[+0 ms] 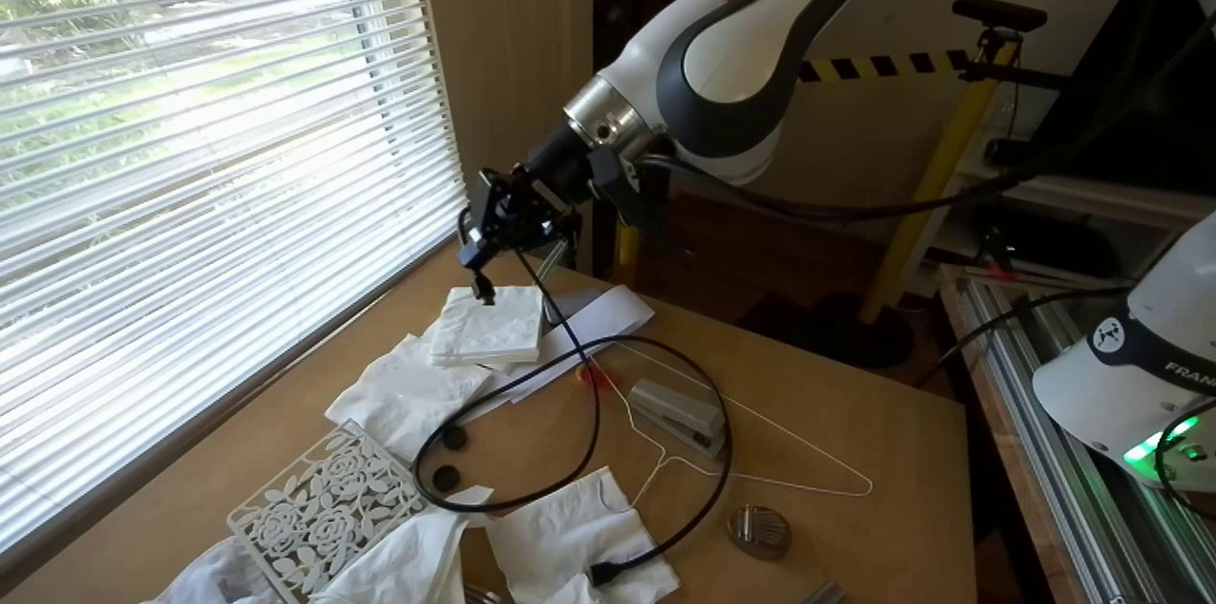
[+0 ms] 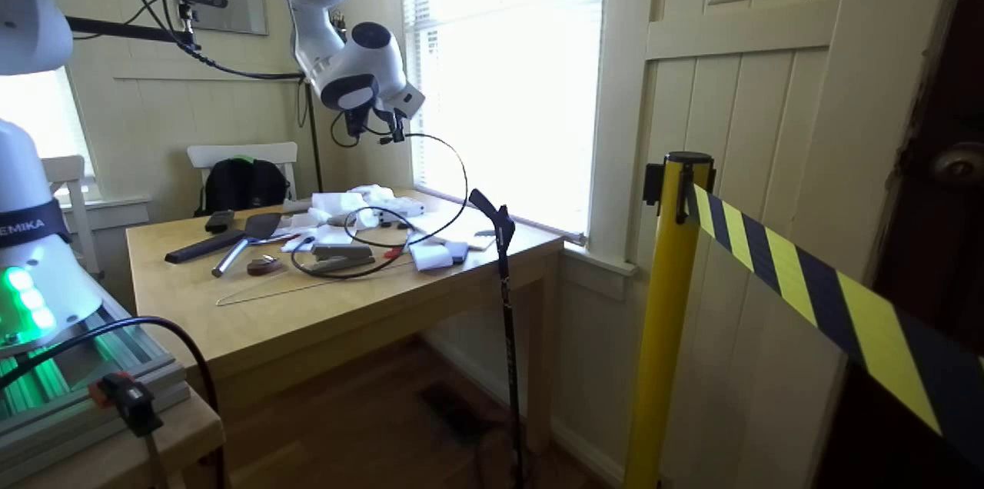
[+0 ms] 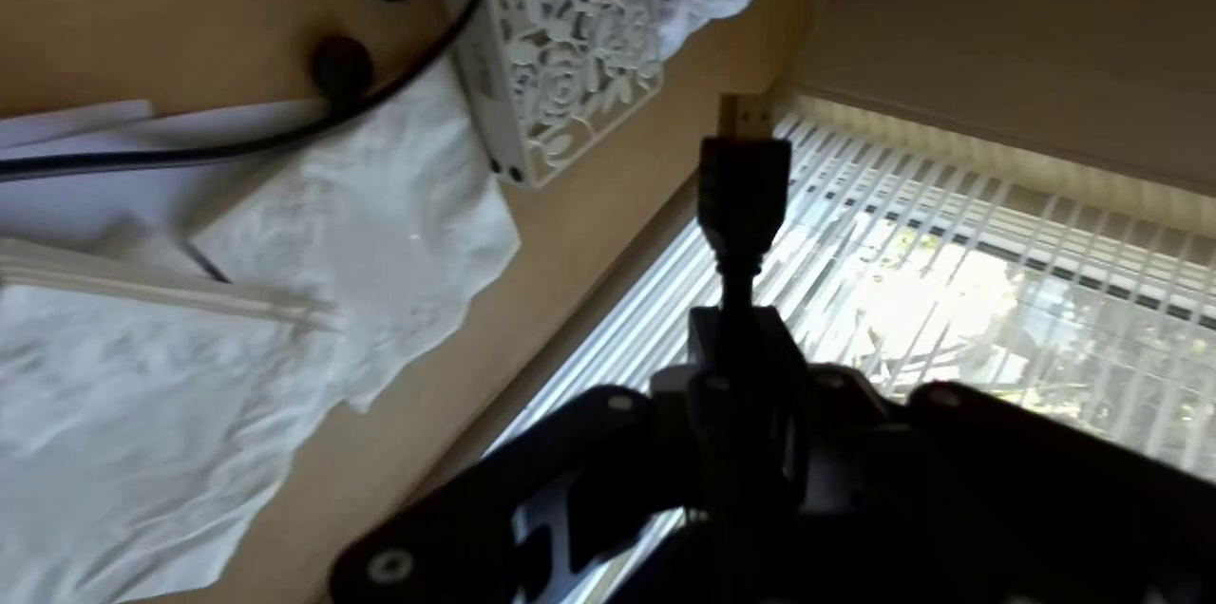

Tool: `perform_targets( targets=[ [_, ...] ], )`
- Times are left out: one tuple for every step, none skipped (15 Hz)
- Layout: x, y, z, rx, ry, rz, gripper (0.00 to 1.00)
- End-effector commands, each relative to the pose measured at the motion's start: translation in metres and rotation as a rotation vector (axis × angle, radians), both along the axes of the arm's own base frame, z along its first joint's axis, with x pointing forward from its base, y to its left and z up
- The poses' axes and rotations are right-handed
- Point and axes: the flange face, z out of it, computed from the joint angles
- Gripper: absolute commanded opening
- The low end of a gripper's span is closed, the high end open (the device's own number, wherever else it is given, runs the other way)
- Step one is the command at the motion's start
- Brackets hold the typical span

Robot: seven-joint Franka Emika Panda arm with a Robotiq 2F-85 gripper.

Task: Stretch out the HDMI cable on the table

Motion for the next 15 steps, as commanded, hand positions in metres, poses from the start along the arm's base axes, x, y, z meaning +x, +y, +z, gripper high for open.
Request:
perform_targets(
  targets=[
    [-0.047,-0.026,-0.011,-0.157,0.078,-0.079,0.02],
    [-0.057,-0.034,-0.017,-0.188,0.101,-0.099,0.02],
    [-0.066,-0.042,-0.021,-0.22,0.124,-0.117,0.02],
    [-0.076,-0.05,-0.027,-0.251,0.145,-0.137,0.02],
    [-0.085,-0.059,-0.032,-0.283,0.168,-0.155,0.02],
    [-0.094,-0.071,-0.039,-0.315,0.187,-0.177,0.02],
    [-0.103,-0.082,-0.046,-0.349,0.208,-0.197,0.02],
    [-0.11,-0.094,-0.053,-0.382,0.227,-0.221,0.02],
    [-0.116,-0.107,-0.059,-0.42,0.242,-0.243,0.02],
    [-0.125,-0.119,-0.064,-0.458,0.258,-0.265,0.02],
    [-0.133,-0.132,-0.07,-0.494,0.276,-0.293,0.02],
    [-0.141,-0.143,-0.077,-0.53,0.297,-0.322,0.02],
    [-0.149,-0.153,-0.086,-0.57,0.322,-0.345,0.02],
    [-0.156,-0.165,-0.096,-0.612,0.347,-0.366,0.02],
    [-0.162,-0.175,-0.107,-0.659,0.371,-0.385,0.02]
  ],
)
